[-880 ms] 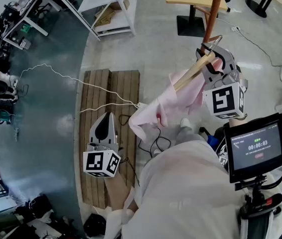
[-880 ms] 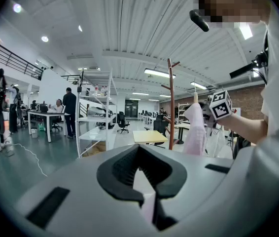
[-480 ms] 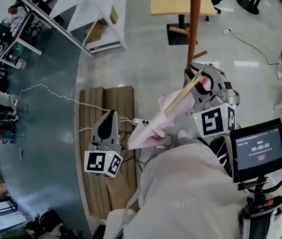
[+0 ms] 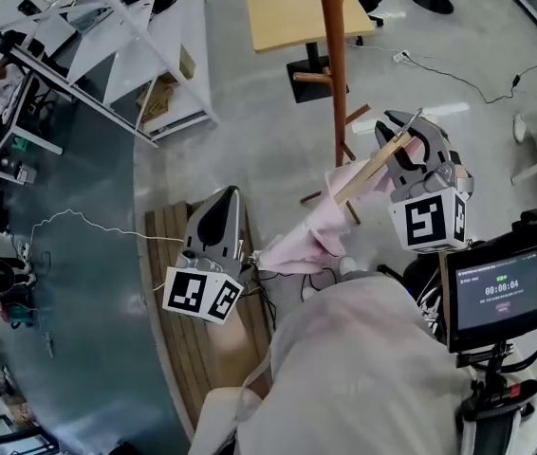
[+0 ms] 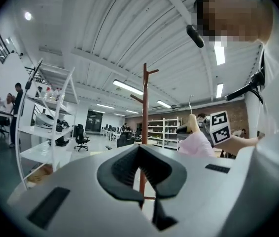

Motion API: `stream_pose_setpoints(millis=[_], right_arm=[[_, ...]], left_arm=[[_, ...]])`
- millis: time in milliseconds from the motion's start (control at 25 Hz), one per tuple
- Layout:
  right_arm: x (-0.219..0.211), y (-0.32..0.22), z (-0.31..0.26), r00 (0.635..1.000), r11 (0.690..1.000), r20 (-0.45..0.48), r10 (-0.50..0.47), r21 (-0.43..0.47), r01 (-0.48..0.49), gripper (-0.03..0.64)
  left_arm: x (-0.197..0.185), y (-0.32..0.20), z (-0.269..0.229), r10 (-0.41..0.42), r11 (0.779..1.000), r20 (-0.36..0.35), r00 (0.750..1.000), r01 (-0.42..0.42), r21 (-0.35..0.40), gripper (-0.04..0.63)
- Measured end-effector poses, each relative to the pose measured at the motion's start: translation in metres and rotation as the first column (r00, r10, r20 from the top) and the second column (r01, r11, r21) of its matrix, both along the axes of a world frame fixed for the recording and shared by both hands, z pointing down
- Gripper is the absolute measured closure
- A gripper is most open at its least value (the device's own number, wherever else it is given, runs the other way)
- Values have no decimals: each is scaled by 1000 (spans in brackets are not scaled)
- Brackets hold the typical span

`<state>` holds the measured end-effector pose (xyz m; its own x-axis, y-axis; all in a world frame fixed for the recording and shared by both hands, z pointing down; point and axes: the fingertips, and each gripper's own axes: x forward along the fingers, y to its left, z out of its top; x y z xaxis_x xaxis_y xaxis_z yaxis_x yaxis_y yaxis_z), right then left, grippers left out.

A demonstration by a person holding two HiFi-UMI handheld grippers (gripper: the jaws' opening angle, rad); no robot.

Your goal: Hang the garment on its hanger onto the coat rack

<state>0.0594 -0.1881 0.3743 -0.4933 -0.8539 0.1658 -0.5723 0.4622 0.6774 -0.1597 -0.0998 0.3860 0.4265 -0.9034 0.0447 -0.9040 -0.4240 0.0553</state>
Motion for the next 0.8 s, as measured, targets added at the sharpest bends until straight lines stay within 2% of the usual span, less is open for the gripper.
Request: stream_pose_setpoints(millis=[160, 360, 600, 800], right_arm=[[16, -12, -17, 999, 999, 13, 33, 28, -34, 538], [47, -41, -53, 996, 995, 38, 83, 47, -85, 538], [69, -63, -120, 995, 991, 59, 85, 103, -90, 540], [82, -88, -180, 996, 985, 64, 67, 155, -76, 540]], left_arm=[[20, -17, -10, 85, 996, 23, 996, -86, 34, 598], [40, -52, -34, 131, 989, 56, 990, -134, 58, 598], [58, -73, -84, 215, 968, -7, 976, -213, 134, 598], [73, -93, -130, 255, 947, -6, 967, -248, 205, 598]])
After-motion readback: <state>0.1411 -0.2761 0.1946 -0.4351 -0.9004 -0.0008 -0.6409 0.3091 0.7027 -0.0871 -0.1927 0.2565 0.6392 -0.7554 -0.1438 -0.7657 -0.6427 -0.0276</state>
